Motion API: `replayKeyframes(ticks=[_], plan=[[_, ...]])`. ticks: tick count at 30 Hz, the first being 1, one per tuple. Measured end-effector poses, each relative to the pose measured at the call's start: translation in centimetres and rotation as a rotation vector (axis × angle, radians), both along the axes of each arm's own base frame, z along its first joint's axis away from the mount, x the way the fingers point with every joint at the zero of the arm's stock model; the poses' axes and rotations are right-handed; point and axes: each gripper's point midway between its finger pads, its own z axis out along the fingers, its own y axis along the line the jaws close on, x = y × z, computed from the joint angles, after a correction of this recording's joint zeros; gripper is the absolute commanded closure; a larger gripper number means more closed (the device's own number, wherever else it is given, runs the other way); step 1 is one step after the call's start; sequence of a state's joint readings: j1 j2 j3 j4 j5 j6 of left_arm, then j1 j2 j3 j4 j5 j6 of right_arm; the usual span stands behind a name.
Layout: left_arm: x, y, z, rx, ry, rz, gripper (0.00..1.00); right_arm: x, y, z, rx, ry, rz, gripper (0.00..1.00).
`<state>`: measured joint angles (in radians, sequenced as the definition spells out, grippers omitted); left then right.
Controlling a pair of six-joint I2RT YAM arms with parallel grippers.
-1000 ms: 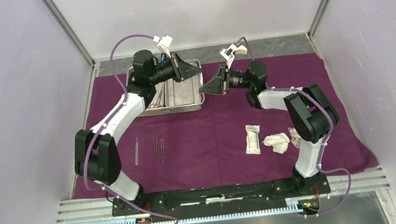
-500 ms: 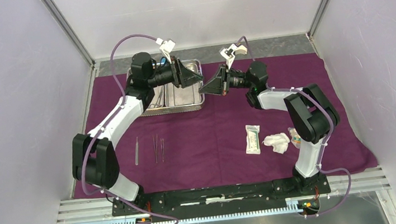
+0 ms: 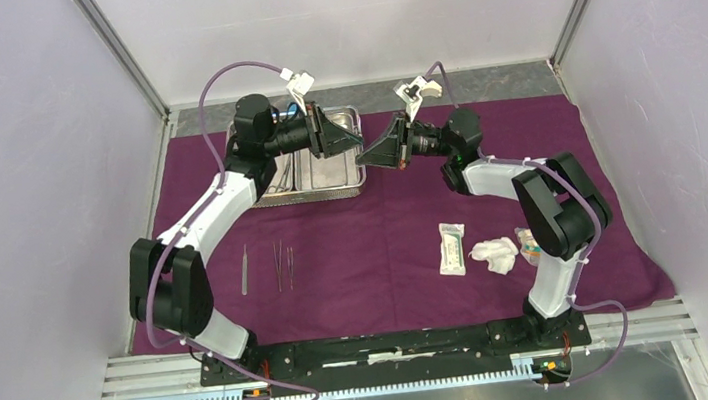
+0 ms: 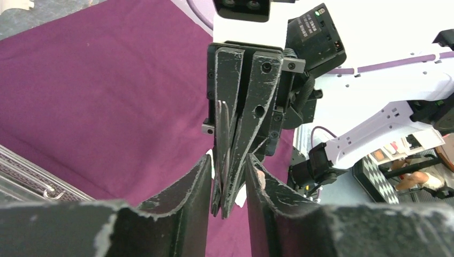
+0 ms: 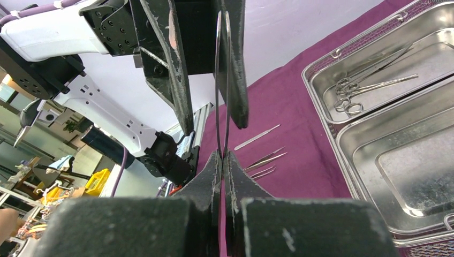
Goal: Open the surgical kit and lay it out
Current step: Place the medical item in the surgical kit.
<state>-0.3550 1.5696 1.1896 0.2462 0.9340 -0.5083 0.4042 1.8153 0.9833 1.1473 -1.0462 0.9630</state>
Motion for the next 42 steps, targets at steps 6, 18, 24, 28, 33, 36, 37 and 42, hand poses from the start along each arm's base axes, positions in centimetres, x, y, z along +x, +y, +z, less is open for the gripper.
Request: replayKeyframes(ticks=[6,18,24,28,33,36,37,42], plan=[[-0.20,-0.12,0.43,-0.015,-0.004,-0.015,0.68,-0.02,-0.01,0.03,0.000,-0.001,0.000,1.00],[-0.43,-0.27,0.43,-0.023,0.000,-0.036,0.66,-0.18,-0.02,0.05,0.000,0.000,0.009,1.00],[-0.46,-0.32,0.32,-0.023,0.003,-0.042,0.66,-0.23,-0.03,0.04,0.000,0.005,0.011,1.00],[-0.50,-0.52,-0.06,-0.020,0.012,-0.049,0.69,-0.25,-0.02,0.04,0.000,0.009,0.012,1.00],[-0.62,-0.79,-0.33,-0.017,0.019,-0.056,0.72,-0.28,-0.03,0.06,0.000,0.012,0.014,1.00],[-0.62,-0.79,-0.33,-0.017,0.019,-0.056,0.71,-0.30,-0.02,0.09,0.001,0.011,0.015,1.00],[-0.60,-0.79,-0.34,-0.017,0.019,-0.055,0.71,-0.30,-0.02,0.09,0.001,0.011,0.015,1.00],[-0.59,-0.78,-0.37,-0.016,0.020,-0.054,0.65,-0.30,-0.02,0.09,0.001,0.011,0.015,1.00]])
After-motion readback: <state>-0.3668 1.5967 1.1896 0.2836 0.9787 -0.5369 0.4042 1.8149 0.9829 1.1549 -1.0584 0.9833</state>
